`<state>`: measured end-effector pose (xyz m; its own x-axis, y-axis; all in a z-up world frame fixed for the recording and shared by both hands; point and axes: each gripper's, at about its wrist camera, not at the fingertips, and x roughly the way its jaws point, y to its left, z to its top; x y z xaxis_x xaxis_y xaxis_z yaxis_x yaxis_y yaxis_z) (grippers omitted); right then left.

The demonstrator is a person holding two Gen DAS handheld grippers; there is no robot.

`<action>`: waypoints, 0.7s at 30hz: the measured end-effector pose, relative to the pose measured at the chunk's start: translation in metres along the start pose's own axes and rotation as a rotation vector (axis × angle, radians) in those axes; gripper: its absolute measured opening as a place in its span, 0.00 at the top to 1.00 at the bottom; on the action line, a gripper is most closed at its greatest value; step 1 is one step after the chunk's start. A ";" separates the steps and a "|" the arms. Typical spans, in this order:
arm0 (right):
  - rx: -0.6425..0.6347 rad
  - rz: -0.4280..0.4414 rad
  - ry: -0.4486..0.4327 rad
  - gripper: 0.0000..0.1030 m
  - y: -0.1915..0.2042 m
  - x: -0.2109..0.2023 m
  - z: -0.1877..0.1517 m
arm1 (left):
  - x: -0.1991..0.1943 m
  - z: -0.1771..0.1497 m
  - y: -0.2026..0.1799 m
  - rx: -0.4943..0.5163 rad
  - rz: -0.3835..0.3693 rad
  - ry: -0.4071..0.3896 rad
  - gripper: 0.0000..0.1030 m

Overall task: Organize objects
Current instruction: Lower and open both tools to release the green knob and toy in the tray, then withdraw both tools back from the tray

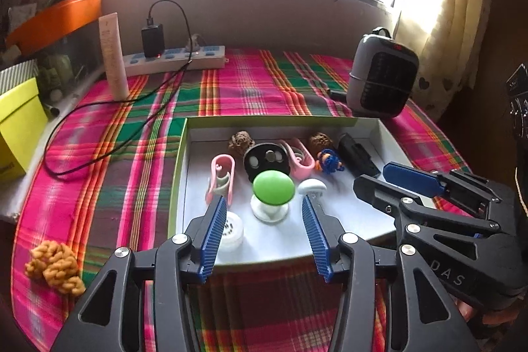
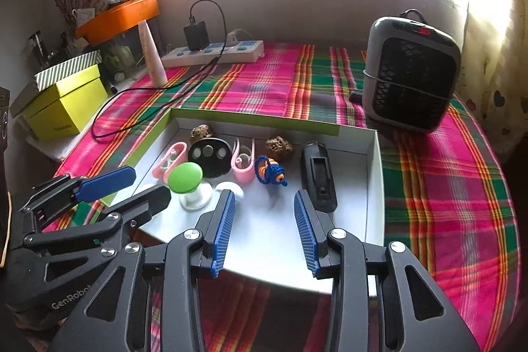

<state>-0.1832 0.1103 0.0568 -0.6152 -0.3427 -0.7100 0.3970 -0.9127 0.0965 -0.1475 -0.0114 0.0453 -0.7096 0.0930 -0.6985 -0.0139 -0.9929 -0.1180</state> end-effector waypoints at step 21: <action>0.037 -0.020 0.013 0.62 0.010 -0.027 -0.053 | -0.029 -0.046 -0.002 0.009 0.058 0.027 0.54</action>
<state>-0.1265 0.1219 0.0400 -0.6134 -0.3217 -0.7213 0.3593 -0.9270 0.1078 -0.0948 -0.0087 0.0337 -0.6898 0.0374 -0.7231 0.0203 -0.9973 -0.0710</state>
